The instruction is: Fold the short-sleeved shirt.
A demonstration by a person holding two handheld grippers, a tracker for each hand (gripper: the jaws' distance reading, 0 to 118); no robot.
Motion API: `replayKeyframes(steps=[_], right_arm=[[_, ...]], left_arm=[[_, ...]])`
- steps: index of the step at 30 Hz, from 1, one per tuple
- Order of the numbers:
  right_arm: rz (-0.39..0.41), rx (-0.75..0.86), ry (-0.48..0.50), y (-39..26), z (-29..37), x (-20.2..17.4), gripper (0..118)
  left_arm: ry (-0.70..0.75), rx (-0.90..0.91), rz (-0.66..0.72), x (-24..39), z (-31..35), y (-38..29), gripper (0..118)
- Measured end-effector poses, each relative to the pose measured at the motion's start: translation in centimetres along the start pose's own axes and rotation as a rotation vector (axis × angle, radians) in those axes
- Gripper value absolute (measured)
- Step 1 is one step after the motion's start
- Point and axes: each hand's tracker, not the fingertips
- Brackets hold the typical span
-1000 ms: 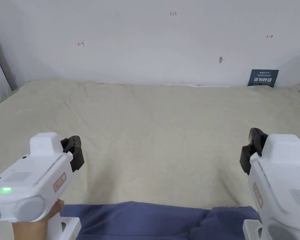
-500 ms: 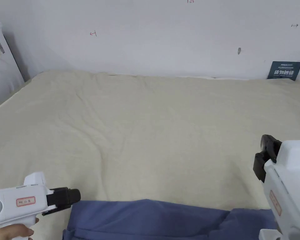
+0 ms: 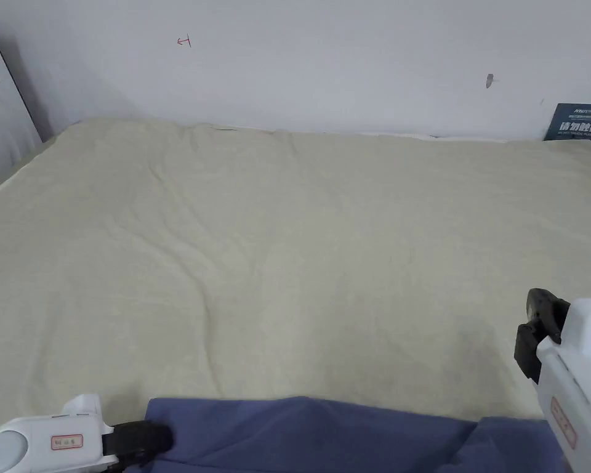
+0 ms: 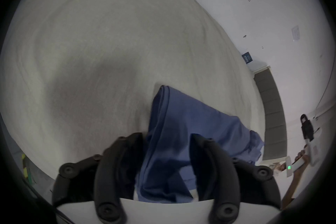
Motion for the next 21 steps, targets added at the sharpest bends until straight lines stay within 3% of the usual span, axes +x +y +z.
replayKeyframes(steps=[1,4,9,13,21], right_arm=[[0.002,-0.004,-0.003,-0.1,-0.1,0.0,2],[-0.001,-0.012,-0.008,-0.2,-0.1,0.3,2],[-0.018,-0.019,-0.015,-0.5,-0.1,0.8,2],[-0.025,-0.017,-0.017,-0.4,0.2,1.3,2],[-0.040,0.019,-0.017,0.5,1.3,2.7,2]], left_arm=[[0.027,0.008,-0.034,0.1,-0.2,0.0,53],[0.010,0.013,-0.045,-0.2,-0.1,0.3,47],[0.038,0.012,-0.088,-0.4,-0.9,0.4,10],[0.088,0.031,-0.198,1.6,-0.9,-0.2,6],[0.117,0.114,-0.207,3.5,5.6,1.3,5]])
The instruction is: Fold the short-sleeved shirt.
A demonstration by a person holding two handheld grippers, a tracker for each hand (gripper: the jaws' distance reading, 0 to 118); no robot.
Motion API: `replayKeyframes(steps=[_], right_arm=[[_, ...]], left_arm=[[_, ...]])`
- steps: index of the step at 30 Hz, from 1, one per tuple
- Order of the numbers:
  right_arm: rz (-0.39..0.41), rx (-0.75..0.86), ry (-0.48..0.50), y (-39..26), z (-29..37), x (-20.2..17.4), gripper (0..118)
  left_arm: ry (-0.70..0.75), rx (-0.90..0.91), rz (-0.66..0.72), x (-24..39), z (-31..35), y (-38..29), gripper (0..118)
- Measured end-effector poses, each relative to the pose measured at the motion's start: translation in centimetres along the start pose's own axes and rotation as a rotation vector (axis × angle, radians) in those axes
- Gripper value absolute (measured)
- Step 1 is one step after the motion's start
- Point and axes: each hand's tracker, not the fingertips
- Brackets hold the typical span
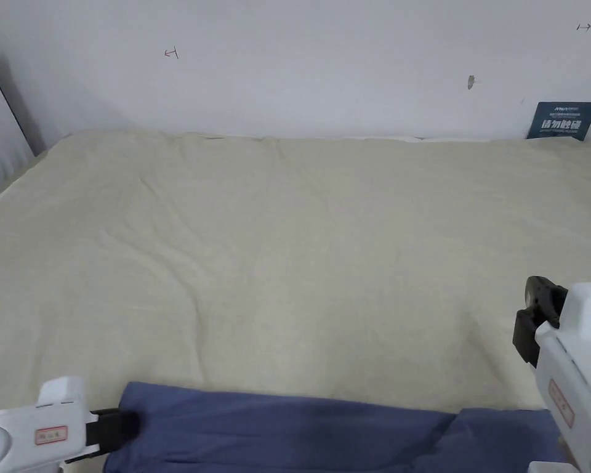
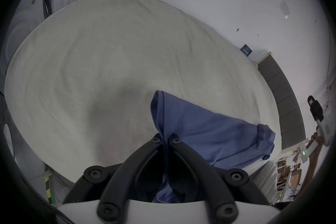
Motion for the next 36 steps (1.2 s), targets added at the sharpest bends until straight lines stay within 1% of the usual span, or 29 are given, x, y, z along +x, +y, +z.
replayKeyframes(steps=[3,6,8,12,15,18,23,24,27,29,33,34,35,36], right_arm=[[-0.009,0.016,0.000,0.2,0.5,0.5,2],[-0.018,0.026,0.001,0.3,0.9,1.1,2],[-0.020,0.029,0.001,0.2,1.2,1.4,2],[-0.023,0.034,0.002,0.2,1.7,2.0,2],[-0.027,0.038,0.006,0.2,2.0,2.3,2],[-0.033,0.045,0.007,0.2,2.5,2.5,2],[-0.041,0.047,0.007,0.0,3.2,3.1,2],[-0.041,0.046,0.005,-0.1,3.3,3.3,2],[-0.039,0.037,0.001,-0.5,3.6,3.7,2],[-0.040,0.030,-0.004,-0.6,3.6,4.1,2],[-0.047,0.028,-0.017,-0.7,3.7,4.7,2],[-0.046,0.030,-0.022,-0.8,3.8,4.9,2],[-0.046,0.030,-0.024,-0.8,3.8,5.0,2],[-0.048,0.030,-0.027,-0.8,3.8,5.2,2]], left_arm=[[0.103,0.037,-0.021,-1.0,2.2,0.7,5],[0.157,0.037,0.033,-2.3,3.8,0.7,5],[0.177,0.030,0.047,-2.1,4.3,0.4,5],[0.174,0.014,0.012,1.5,4.2,0.0,5],[0.075,0.000,0.020,5.4,3.7,0.1,5],[-0.011,-0.029,-0.006,9.7,2.4,0.0,5],[-0.092,-0.107,-0.089,16.6,-1.7,-1.0,5],[-0.100,-0.124,-0.095,16.7,-3.5,-0.9,5],[-0.132,-0.178,-0.096,19.8,-6.5,-2.0,5],[-0.131,-0.207,-0.121,21.3,-8.6,-2.8,5],[-0.078,-0.274,-0.154,22.9,-12.0,-4.4,5],[-0.066,-0.271,-0.155,22.9,-12.5,-4.6,9],[-0.060,-0.269,-0.154,22.9,-12.7,-4.7,9],[-0.053,-0.268,-0.156,23.0,-12.8,-5.1,11]])
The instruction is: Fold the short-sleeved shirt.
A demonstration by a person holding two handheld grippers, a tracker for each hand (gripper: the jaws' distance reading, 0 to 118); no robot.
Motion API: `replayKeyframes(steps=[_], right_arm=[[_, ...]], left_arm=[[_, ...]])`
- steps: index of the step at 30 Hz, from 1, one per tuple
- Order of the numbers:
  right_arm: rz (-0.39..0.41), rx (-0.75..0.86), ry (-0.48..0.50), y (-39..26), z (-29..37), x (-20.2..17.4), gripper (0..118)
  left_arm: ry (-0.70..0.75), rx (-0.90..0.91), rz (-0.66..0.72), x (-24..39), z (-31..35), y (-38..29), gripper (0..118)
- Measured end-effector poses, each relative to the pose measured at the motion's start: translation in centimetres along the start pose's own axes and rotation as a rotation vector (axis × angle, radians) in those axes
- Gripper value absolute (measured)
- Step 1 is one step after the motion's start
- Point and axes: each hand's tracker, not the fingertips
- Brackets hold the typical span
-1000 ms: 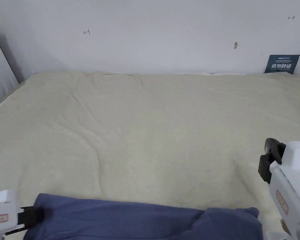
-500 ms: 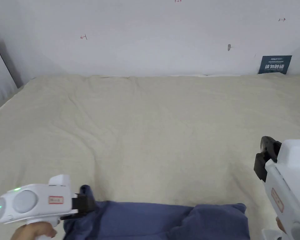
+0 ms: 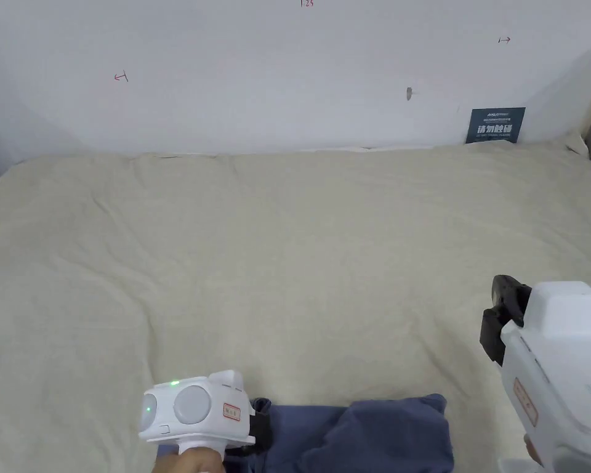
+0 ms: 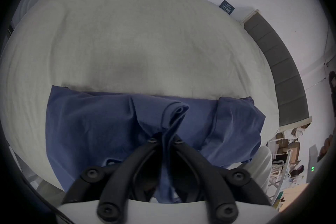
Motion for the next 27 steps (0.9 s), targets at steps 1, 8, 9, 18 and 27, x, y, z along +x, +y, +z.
replayKeyframes(steps=[1,8,9,18,27], right_arm=[[-0.002,-0.001,-0.003,0.0,0.0,0.2,2],[-0.008,0.003,-0.008,0.2,0.0,0.3,2],[-0.007,0.004,-0.007,0.2,0.0,0.2,2],[0.005,0.028,0.020,1.2,0.5,-0.7,2],[0.008,0.027,0.025,1.2,0.8,-0.8,2]], left_arm=[[-0.004,0.006,-0.001,0.0,0.1,-0.1,19],[-0.105,0.132,-0.011,0.5,4.2,-0.1,116],[-0.097,0.148,-0.001,0.3,5.1,0.0,116],[0.090,0.461,-0.043,-3.5,11.4,-1.4,62],[0.261,0.395,-0.193,-6.8,7.2,-4.0,0]])
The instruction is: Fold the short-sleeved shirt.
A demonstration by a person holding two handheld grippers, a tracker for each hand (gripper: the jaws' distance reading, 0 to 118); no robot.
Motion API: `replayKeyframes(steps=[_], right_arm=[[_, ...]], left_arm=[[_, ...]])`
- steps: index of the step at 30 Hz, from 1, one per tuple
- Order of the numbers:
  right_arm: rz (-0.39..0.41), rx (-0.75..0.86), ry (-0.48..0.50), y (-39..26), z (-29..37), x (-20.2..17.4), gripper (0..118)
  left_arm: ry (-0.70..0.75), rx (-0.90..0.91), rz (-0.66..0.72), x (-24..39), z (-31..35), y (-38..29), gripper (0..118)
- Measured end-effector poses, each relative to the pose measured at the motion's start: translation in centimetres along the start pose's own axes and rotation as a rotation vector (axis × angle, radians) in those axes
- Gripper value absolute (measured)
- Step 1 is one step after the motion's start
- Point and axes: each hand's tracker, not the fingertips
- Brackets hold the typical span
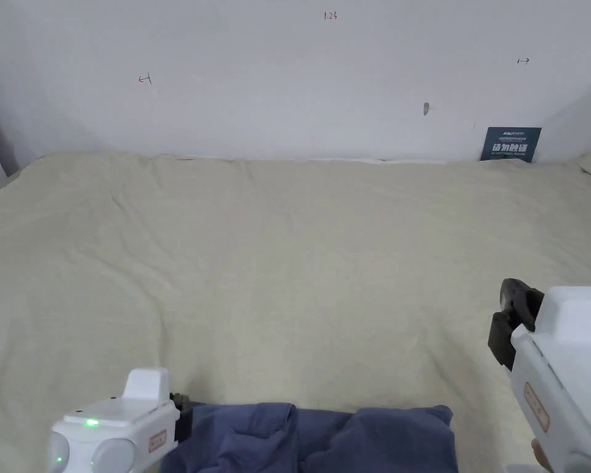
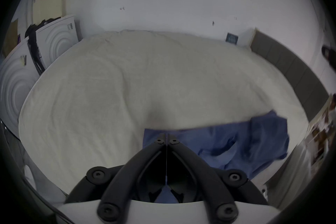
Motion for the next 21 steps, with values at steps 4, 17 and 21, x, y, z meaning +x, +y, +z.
replayKeyframes(steps=[4,17,21], right_arm=[[0.005,-0.006,-0.005,-0.1,0.1,0.1,2],[0.003,-0.026,-0.048,-0.6,0.6,1.9,2],[-0.002,-0.031,-0.055,-0.7,0.6,2.2,2]], left_arm=[[-0.044,-0.086,-0.026,1.5,-2.3,-2.1,0],[-0.260,-0.150,-0.074,9.4,-3.5,-4.0,0],[-0.230,-0.159,-0.127,12.1,-4.2,-4.8,0]])
